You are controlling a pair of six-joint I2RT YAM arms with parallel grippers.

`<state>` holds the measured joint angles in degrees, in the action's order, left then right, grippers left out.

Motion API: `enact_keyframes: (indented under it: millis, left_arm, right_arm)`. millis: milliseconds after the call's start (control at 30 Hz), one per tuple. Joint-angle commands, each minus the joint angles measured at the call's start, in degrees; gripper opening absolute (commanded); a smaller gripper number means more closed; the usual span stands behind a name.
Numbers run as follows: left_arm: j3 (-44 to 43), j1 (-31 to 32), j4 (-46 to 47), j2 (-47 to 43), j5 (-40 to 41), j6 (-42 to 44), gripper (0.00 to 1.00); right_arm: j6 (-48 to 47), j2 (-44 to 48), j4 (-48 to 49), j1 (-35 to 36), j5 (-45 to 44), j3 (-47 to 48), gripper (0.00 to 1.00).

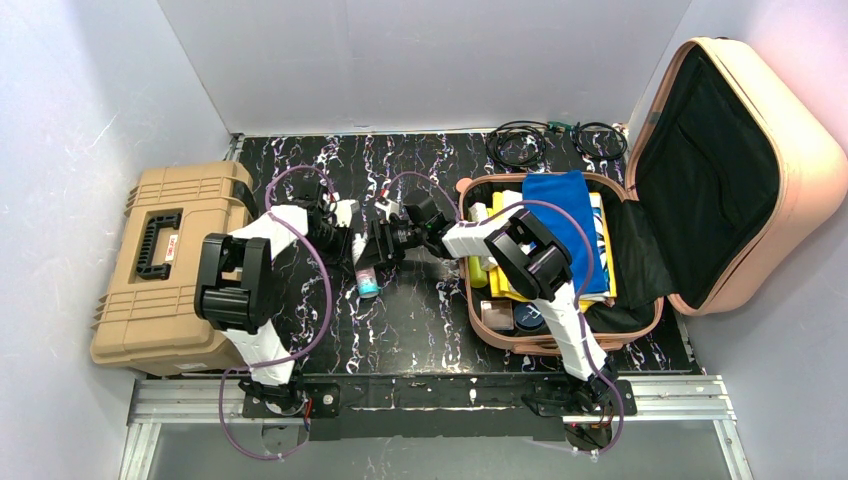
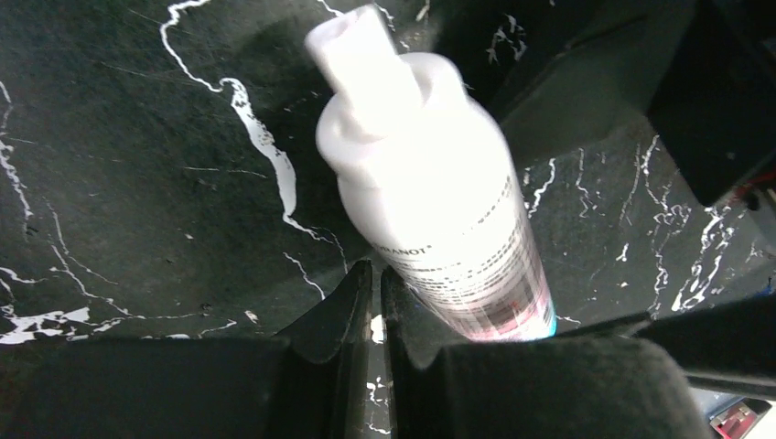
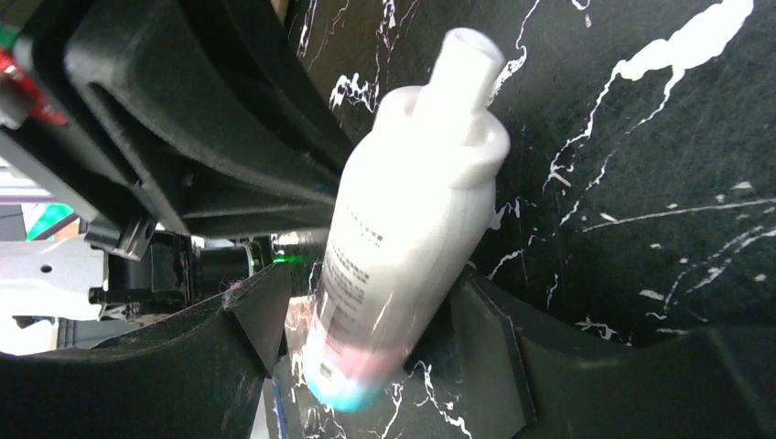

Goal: Pack the luggage
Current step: Pick up the makeup from the center of the board.

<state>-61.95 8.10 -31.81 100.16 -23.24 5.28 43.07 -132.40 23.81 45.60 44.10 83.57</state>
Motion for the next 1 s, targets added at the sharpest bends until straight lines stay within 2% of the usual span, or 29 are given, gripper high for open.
enact_keyframes:
  millis: [0,100,167,200,333,433,500,667,700,967]
  left_arm:
    - [0.8,0.5,-0.7,-4.0,-4.6,-0.6,0.09]
    - [0.5,0.5,-0.7,-3.9,-4.5,-0.8,0.09]
    - [0.4,0.5,-0.6,-3.9,-4.4,-0.9,0.09]
    - [0.4,0.5,-0.6,-3.8,-4.2,-0.9,0.09]
    - [0.0,0.5,-1.1,-3.6,-3.1,-0.3,0.09]
    - [-1.1,-0.1,-2.6,-4.2,-2.4,1.2,0.12]
    - [-1.9,-1.3,-3.8,-5.0,-2.2,2.4,0.28]
    - [-2.5,-5.0,-6.3,-9.2,-2.6,4.8,0.88]
    - [-2.0,-5.5,-6.2,-10.5,-2.4,5.2,0.97]
    - [2.9,-6.3,-5.7,-23.0,0.1,7.2,0.98]
  right_arm:
    - [1.5,-3.0,0.7,1.7,-2.6,0.3,0.73]
    - [1.6,-3.3,1.0,2.1,-2.1,0.4,0.68]
    - [1.6,-3.2,1.4,2.2,-1.7,0.0,0.60]
    - [1.6,-3.1,1.6,2.2,-1.4,-0.3,0.49]
    - [0.7,-1.8,1.3,2.1,0.2,0.0,0.20]
    - [-2.6,0.9,-2.8,1.4,3.2,3.5,0.09]
    - [-4.7,3.7,-5.5,0.3,4.5,5.9,0.06]
    - [-7.9,12.8,-9.5,-5.2,6.7,8.8,0.06]
    - [-8.5,14.6,-10.4,-6.8,6.9,8.7,0.06]
    - [-18.2,30.3,-25.4,-20.0,4.9,3.1,0.05]
